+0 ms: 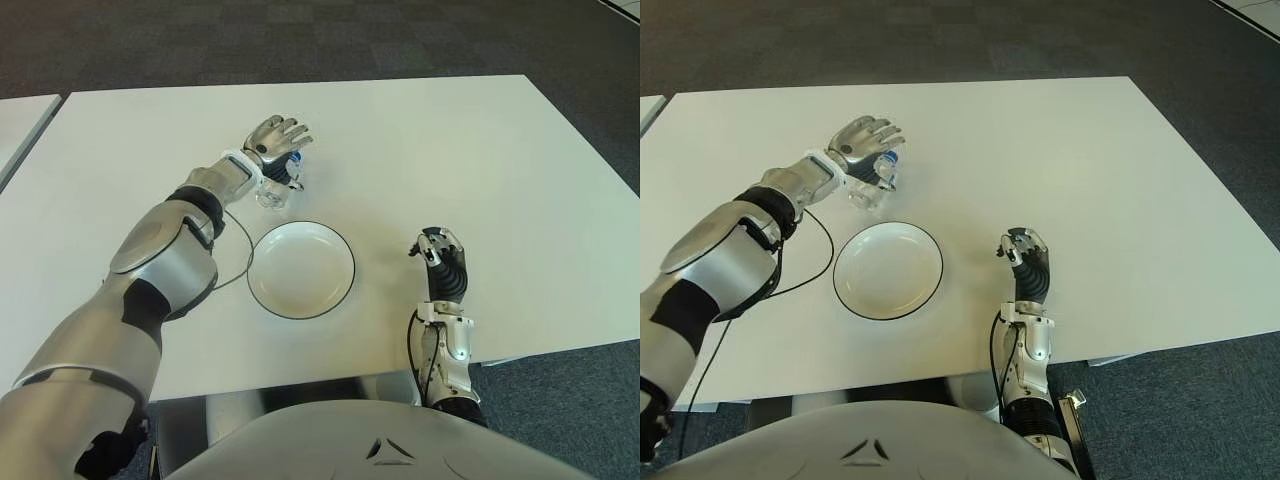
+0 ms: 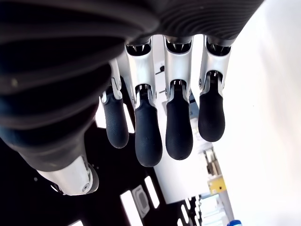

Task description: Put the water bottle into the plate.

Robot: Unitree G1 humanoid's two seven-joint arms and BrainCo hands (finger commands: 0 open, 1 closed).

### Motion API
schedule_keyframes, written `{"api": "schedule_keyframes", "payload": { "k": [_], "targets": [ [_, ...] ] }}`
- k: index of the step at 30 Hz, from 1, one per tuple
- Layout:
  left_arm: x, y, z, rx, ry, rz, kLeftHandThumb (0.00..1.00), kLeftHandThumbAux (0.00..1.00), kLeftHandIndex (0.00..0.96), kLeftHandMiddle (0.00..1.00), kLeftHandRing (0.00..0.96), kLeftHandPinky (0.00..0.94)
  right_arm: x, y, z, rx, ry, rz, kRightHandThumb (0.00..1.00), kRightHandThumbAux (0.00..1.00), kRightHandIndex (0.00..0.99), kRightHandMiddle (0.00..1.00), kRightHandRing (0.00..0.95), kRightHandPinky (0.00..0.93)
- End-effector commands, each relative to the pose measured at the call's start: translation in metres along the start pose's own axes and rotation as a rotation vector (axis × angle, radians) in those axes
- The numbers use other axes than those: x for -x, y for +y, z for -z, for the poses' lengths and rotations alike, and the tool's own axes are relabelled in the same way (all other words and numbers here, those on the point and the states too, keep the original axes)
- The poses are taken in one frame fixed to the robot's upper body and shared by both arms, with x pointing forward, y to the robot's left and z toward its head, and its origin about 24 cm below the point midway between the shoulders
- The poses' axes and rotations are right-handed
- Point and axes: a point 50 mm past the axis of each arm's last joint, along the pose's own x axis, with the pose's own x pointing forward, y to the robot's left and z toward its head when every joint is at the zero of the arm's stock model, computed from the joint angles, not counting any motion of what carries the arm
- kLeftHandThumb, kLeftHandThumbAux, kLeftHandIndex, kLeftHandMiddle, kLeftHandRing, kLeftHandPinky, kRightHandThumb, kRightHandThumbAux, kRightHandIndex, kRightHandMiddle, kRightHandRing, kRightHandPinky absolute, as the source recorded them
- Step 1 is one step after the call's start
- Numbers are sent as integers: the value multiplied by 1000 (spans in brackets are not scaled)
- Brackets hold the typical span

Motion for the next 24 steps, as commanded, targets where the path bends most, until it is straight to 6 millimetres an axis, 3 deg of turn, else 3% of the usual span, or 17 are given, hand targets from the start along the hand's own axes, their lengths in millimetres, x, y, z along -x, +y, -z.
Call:
{"api": "schedule_keyframes", "payload": {
  "k": [1,11,24],
  "targets": [
    [3,-4,2,83,60,-48,403,334,0,0,0,37,9,13,14,-71,67,31,699,729,437,646,621,612],
    [9,-4,5,170,123,-176,456,297,0,0,0,1,9,13,15,-60,72,23,699,728,437,642,618,614],
    [9,-5,4,228,177,-206,478,262,0,0,0,0,9,13,14,-60,76,23,702,728,437,642,621,621]
  ]
}}
